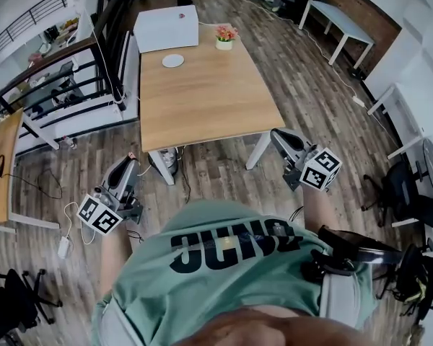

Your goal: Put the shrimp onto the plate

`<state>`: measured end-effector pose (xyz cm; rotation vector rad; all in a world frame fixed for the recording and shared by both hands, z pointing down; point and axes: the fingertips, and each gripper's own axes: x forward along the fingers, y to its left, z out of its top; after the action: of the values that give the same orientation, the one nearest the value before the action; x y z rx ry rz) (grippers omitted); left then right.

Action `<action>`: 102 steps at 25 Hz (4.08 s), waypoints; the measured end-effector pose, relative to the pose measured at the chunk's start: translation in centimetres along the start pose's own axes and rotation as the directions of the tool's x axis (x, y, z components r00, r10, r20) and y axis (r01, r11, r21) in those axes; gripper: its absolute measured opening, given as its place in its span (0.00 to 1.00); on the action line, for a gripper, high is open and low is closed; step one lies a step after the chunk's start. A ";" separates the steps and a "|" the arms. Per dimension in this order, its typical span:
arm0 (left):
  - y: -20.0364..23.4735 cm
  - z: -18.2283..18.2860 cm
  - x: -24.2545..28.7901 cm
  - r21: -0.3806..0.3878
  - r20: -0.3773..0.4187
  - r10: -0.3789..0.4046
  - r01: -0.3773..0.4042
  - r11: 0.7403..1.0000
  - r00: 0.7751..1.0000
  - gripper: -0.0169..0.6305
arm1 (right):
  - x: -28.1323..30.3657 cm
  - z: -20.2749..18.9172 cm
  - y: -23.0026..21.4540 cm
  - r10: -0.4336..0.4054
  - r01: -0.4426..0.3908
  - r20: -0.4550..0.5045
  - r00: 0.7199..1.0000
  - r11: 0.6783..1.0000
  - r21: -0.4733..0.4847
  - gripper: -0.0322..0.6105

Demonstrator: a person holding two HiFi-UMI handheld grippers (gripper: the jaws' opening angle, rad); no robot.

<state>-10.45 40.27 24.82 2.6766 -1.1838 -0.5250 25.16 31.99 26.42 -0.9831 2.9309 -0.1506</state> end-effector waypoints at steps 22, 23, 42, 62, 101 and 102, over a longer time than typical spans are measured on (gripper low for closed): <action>15.0 1.7 -1.7 -0.096 -0.032 0.031 -0.034 0.995 0.999 0.12 | 15.9 -0.7 0.5 0.025 -0.024 -0.063 0.998 0.999 0.027 0.06; 15.0 1.6 -1.0 -0.087 -0.034 0.039 -0.042 0.995 0.999 0.12 | 16.2 -0.8 -0.4 0.040 -0.038 -0.060 0.997 0.999 0.033 0.06; 9.3 -2.9 18.1 0.037 -0.088 0.204 -0.202 0.979 0.975 0.12 | 16.8 -2.0 -22.8 0.246 -0.247 0.027 0.969 0.954 0.169 0.06; 19.8 -4.1 23.4 -0.044 -0.133 0.069 -0.075 0.996 0.989 0.12 | 22.0 -4.0 -27.1 0.108 -0.104 -0.014 0.994 0.978 0.179 0.06; 37.2 -4.9 32.2 -0.090 -0.218 0.165 -0.188 0.978 0.962 0.12 | 43.8 -6.1 -36.4 0.269 -0.252 -0.077 0.960 0.951 0.181 0.06; 37.6 -5.0 31.8 -0.089 -0.219 0.163 -0.186 0.978 0.962 0.12 | 43.8 -6.9 -36.2 0.258 -0.239 -0.080 0.963 0.952 0.192 0.06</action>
<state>-14.35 -8.44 32.47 2.4349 -1.2738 -0.2619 11.41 -22.58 36.54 -0.5917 3.0333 -0.4602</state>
